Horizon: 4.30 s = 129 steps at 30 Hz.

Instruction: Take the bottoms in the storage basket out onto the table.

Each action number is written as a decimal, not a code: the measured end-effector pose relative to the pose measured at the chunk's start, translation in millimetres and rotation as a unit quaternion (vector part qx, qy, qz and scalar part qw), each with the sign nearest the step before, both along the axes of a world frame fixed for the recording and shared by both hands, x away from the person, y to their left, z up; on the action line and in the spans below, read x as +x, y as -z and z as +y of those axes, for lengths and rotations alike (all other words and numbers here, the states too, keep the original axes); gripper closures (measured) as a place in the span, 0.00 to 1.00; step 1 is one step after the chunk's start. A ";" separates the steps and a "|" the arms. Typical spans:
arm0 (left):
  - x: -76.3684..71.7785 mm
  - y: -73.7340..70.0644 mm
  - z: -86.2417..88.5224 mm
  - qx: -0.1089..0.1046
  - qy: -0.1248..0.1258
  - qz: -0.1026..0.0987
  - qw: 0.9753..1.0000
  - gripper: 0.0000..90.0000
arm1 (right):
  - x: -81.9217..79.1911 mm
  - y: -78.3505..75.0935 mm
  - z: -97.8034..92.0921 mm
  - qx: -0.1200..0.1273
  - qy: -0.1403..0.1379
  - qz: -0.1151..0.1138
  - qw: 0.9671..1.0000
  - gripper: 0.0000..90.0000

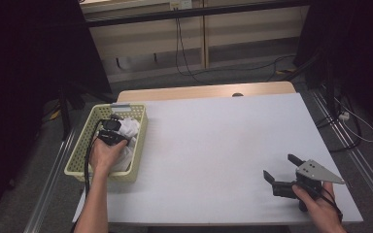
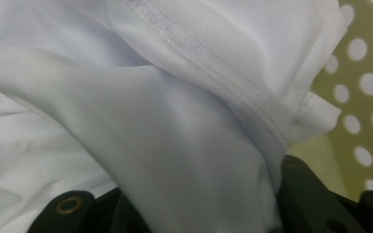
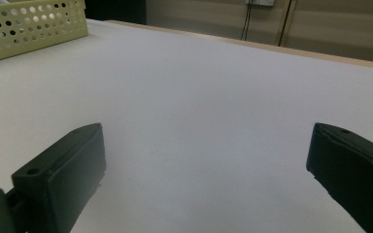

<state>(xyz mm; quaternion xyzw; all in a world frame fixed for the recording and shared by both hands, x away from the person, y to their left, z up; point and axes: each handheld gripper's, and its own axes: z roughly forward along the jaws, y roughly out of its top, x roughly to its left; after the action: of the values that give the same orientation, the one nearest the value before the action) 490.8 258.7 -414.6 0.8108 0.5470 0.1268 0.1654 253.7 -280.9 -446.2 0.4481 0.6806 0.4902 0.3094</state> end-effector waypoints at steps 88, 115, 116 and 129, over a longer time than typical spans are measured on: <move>-88.5 -134.7 3.0 -0.202 0.037 -0.339 0.918 0.77 | -3.0 -0.6 2.9 -0.004 -0.012 -0.002 1.000 0.01; -101.5 -148.0 -49.4 -0.226 0.123 -0.318 0.912 0.77 | -4.9 -1.3 2.1 -0.008 -0.013 -0.005 1.000 0.01; -102.1 -148.3 -52.2 -0.224 0.127 -0.318 0.913 0.77 | -4.9 -1.3 2.1 -0.008 -0.013 -0.005 1.000 0.01; -103.0 -140.8 -83.3 -0.216 0.162 -0.304 0.914 0.78 | -4.5 -0.8 2.2 -0.010 -0.014 -0.005 1.000 0.00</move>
<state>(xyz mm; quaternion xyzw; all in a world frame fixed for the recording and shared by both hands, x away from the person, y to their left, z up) 387.9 175.4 -273.8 0.7550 0.3454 0.2179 0.5131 249.2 -278.7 -445.5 0.4330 0.6902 0.4898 0.3102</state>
